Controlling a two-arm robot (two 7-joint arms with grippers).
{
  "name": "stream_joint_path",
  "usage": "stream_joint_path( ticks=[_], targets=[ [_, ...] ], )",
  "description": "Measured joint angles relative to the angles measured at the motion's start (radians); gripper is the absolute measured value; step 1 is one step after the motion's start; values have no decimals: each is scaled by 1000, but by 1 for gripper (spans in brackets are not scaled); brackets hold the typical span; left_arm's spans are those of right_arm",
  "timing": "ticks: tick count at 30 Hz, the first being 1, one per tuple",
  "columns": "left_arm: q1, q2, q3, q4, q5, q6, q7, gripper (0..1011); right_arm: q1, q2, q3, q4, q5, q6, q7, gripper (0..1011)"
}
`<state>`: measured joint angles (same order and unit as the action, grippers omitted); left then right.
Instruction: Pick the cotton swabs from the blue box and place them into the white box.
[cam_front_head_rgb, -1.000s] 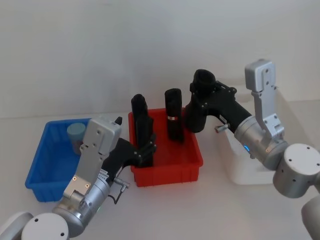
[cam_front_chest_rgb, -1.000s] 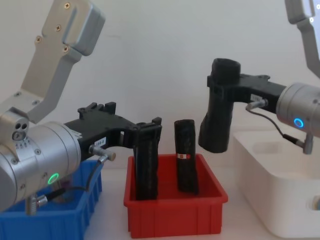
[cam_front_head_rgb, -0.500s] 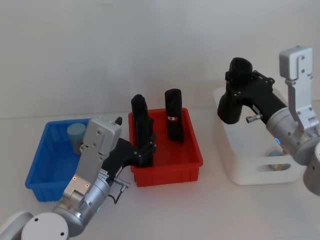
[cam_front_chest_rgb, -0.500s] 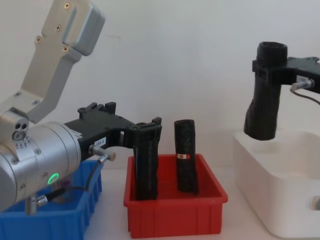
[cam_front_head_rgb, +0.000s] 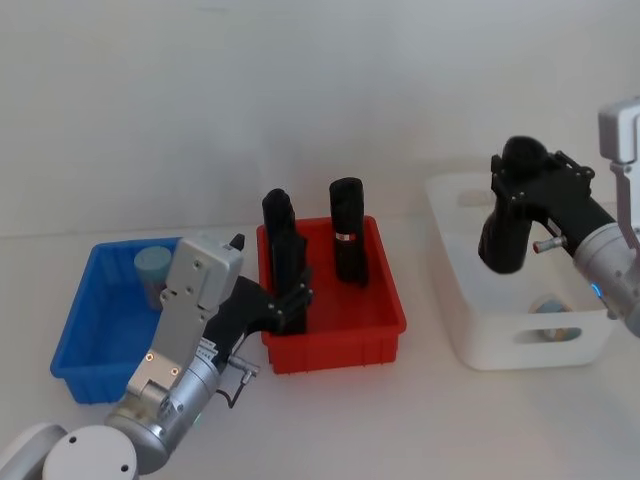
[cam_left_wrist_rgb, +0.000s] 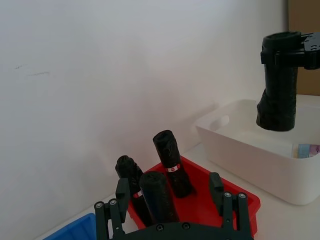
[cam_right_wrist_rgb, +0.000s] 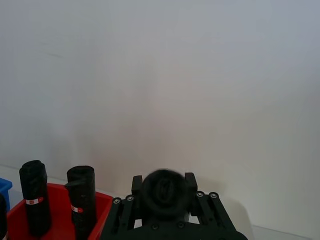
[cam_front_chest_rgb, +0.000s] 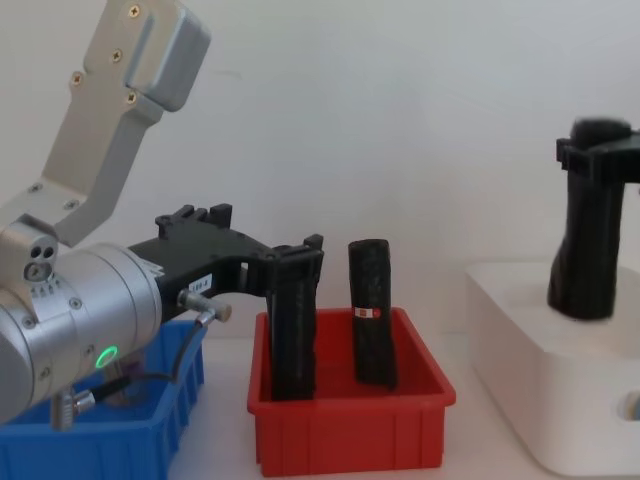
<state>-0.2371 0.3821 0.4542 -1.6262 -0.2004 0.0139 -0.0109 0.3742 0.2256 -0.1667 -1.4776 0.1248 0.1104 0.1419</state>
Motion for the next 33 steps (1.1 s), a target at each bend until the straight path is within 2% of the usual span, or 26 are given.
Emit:
stream_joint_path(
  ticks=[8, 18, 33],
  targets=[
    [0, 0, 0, 0, 0, 0, 0, 1000, -9, 10, 8, 1, 10, 4, 7, 712],
    [0, 0, 0, 0, 0, 0, 0, 999, -15, 15, 13, 5, 17, 5, 15, 989],
    [0, 0, 0, 0, 0, 0, 0, 1000, -17, 17, 15, 7, 20, 5, 19, 1001]
  ],
)
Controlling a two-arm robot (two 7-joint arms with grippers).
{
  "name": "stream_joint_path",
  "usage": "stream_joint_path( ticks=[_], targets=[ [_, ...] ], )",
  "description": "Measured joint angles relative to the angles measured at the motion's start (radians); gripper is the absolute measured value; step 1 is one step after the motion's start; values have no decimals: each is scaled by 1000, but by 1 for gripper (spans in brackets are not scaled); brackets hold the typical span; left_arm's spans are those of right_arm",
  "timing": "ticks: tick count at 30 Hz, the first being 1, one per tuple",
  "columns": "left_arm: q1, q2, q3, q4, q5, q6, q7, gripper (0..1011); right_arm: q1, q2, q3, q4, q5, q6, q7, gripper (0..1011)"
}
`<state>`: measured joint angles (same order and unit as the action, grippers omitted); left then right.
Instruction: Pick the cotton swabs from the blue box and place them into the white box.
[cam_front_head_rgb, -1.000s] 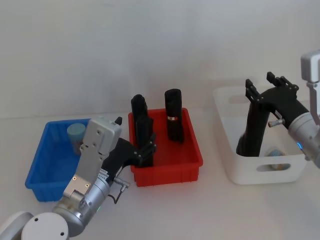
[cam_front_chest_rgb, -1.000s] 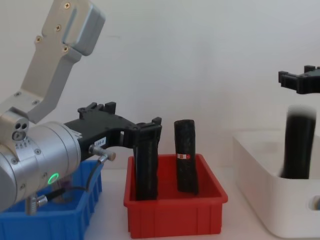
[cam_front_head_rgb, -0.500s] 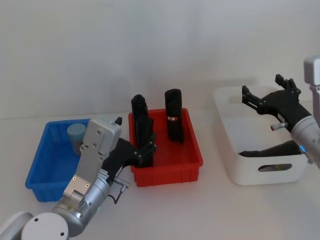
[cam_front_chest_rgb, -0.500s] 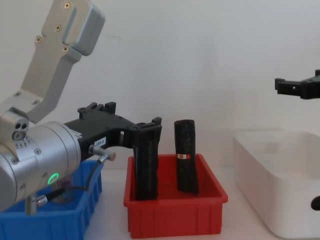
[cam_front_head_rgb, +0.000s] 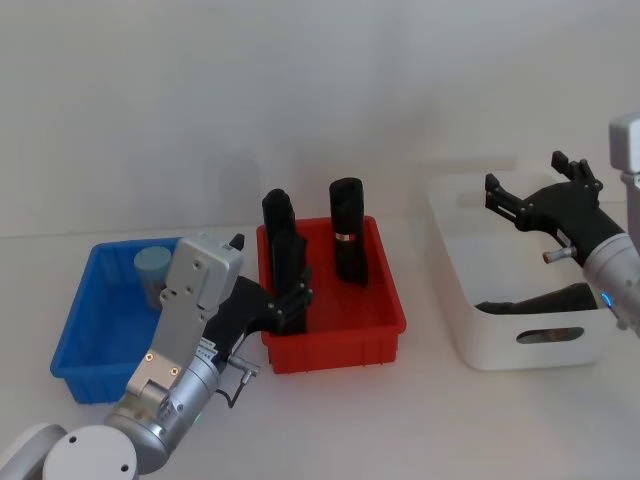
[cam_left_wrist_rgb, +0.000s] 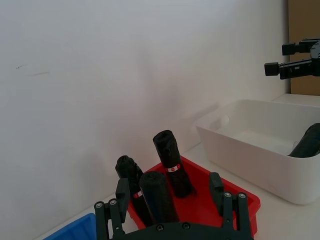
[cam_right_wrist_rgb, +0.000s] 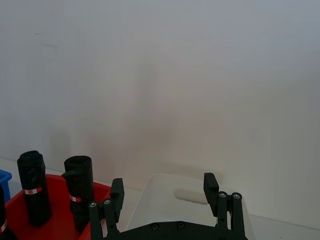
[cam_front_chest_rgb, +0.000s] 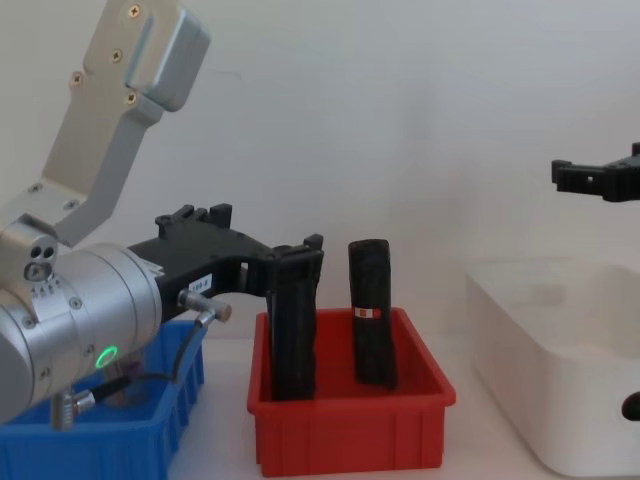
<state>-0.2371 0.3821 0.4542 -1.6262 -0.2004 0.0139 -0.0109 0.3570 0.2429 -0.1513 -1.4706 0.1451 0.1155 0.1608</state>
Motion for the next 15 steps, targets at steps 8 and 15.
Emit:
stream_joint_path(
  ticks=[8, 15],
  targets=[
    [0, 0, 0, 0, 0, 0, 0, 1000, -1, 1, 1, 1, 1, 0, 1, 1001],
    [0, 0, 0, 0, 0, 0, 0, 999, -1, 1, 1, 1, 1, 0, 2, 1001]
  ],
)
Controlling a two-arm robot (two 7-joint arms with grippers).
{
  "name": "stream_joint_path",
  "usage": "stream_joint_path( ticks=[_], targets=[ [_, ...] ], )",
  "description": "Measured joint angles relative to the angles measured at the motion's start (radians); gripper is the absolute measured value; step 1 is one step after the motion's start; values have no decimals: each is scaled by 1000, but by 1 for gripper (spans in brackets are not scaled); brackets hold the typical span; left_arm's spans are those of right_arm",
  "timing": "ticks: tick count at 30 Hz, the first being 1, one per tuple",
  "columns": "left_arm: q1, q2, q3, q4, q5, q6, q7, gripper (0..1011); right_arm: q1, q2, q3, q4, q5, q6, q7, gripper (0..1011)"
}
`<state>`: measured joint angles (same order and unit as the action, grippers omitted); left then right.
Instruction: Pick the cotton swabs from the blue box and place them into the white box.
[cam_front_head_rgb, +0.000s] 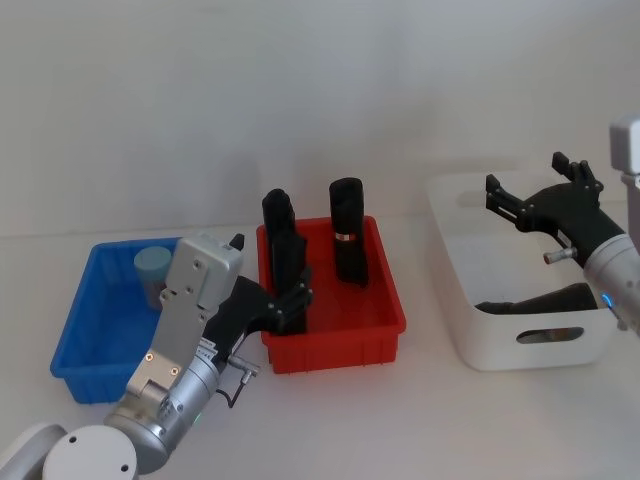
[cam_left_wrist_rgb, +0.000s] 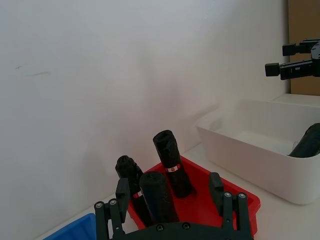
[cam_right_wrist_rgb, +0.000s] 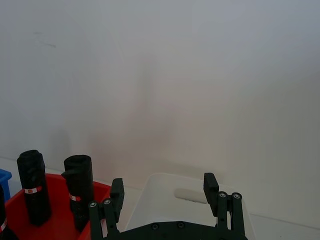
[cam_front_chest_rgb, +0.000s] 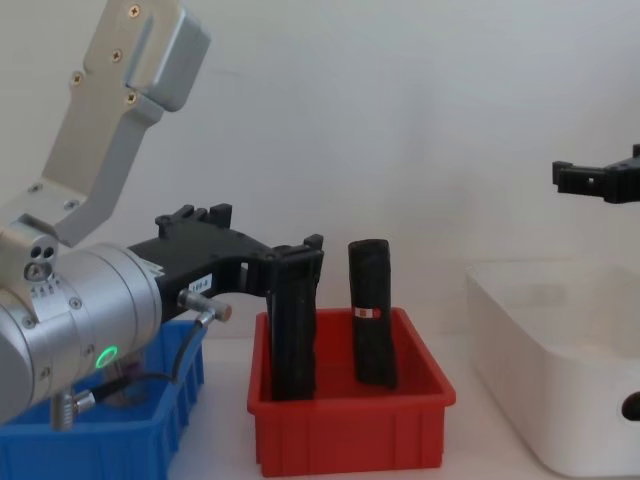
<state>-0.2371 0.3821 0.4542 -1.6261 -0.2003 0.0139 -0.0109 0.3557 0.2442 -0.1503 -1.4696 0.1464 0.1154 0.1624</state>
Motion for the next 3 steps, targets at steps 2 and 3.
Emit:
stream_joint_path(
  ticks=[2, 3],
  targets=[
    [0, 0, 0, 0, 0, 0, 0, 1000, 0, 0, 0, 0, 0, 0, 0, 1001],
    [0, 0, 0, 0, 0, 0, 0, 1000, 0, 0, 0, 0, 0, 0, 0, 1002]
  ],
)
